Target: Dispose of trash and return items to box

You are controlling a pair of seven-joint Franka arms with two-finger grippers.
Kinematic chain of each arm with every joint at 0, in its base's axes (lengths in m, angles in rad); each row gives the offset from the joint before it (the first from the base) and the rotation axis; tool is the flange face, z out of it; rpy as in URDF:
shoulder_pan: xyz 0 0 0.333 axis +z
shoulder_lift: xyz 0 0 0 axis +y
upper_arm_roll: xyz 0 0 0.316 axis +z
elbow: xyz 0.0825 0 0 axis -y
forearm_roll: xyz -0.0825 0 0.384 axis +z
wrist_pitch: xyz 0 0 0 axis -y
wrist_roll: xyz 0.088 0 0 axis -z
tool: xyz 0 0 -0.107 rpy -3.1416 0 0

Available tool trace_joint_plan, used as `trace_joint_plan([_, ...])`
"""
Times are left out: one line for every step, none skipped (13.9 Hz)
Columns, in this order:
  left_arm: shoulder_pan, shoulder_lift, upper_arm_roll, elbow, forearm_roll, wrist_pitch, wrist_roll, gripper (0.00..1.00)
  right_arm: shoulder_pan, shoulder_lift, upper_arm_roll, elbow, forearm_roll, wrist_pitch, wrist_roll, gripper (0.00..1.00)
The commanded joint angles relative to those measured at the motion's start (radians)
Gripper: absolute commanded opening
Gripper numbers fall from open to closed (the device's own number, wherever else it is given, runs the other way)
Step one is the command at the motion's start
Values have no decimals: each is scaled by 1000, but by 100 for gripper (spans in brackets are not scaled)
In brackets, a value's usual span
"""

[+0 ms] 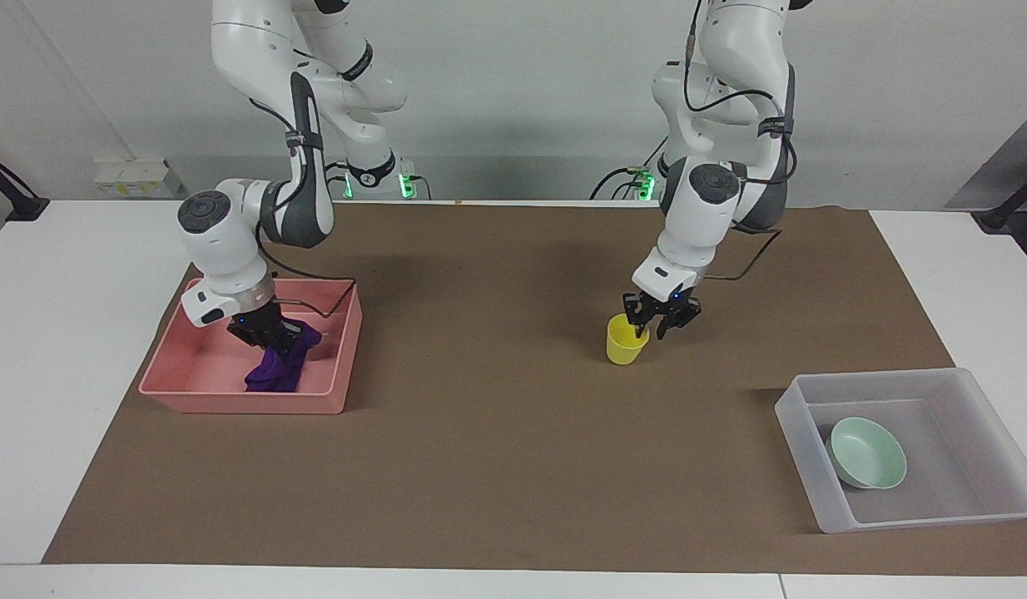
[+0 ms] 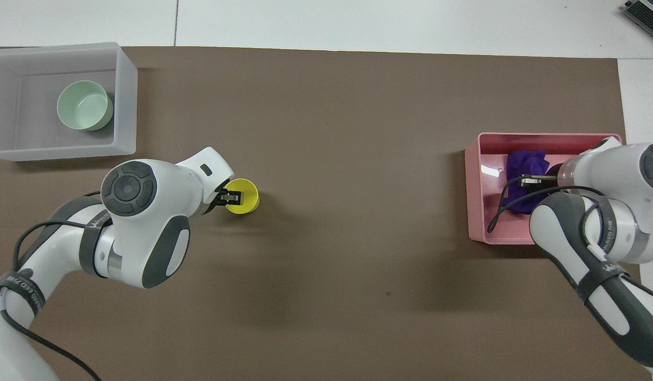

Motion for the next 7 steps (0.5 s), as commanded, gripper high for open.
trace_joint_plan([-17, -21, 16, 4, -6, 11, -38, 0, -11, -31, 12, 4, 10, -9, -26, 100])
trace_joint_plan([-14, -22, 17, 44, -6, -27, -38, 0, -5, -57, 12, 18, 10, -39, -23, 100])
trace_joint_plan([-5, -22, 22, 82, -6, -56, -38, 0, -2, -77, 18, 44, 10, -97, -21, 100])
trace_joint_plan([6, -21, 28, 142, -6, -85, -36, 0, 0, -95, 24, 80, 10, -163, -9, 100])
trace_joint_plan([41, -22, 28, 178, -5, -130, -32, 0, 17, -112, 27, 109, 8, -218, 20, 100])
trace_joint_plan([77, -24, 28, 213, 0, -154, -24, 0, 53, -132, 26, 123, -4, -258, 66, 100])
trace_joint_plan([117, -22, 28, 251, 21, -158, -21, 0, 75, -160, 26, 130, -7, -285, 115, 100])
